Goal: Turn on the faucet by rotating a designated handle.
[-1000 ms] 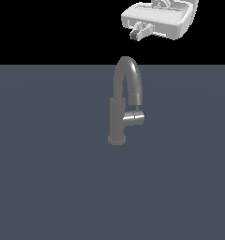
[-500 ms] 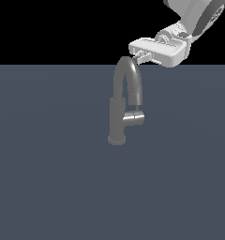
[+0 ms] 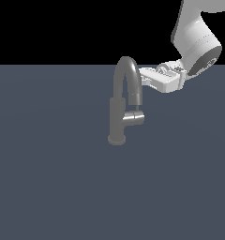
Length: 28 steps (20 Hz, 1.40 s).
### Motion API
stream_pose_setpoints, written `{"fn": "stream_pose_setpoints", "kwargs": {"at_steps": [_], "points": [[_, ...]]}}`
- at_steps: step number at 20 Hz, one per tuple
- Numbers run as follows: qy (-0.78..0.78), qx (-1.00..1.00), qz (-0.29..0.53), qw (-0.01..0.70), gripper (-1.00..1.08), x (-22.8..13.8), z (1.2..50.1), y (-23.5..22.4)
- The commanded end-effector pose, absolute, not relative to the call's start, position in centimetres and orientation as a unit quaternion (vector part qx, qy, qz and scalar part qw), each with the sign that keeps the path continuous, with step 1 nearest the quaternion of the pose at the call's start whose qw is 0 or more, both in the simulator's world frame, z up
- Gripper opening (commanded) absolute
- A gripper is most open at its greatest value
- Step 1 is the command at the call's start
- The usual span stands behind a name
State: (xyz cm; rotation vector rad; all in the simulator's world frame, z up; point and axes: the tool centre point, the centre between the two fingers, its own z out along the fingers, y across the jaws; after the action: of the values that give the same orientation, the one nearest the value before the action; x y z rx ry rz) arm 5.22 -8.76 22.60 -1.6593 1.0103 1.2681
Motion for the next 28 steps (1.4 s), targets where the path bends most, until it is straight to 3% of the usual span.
{"fn": "stream_pose_setpoints", "kwargs": {"at_steps": [1, 11, 28], "points": [[0.410, -0.629, 0.517, 0.411, -1.00, 5.5, 20.9, -8.8], [0.437, -0.559, 0.553, 0.437, -1.00, 5.6, 16.3, -8.4], [0.438, -0.555, 0.555, 0.438, -1.00, 3.7, 16.4, -8.8]]}}
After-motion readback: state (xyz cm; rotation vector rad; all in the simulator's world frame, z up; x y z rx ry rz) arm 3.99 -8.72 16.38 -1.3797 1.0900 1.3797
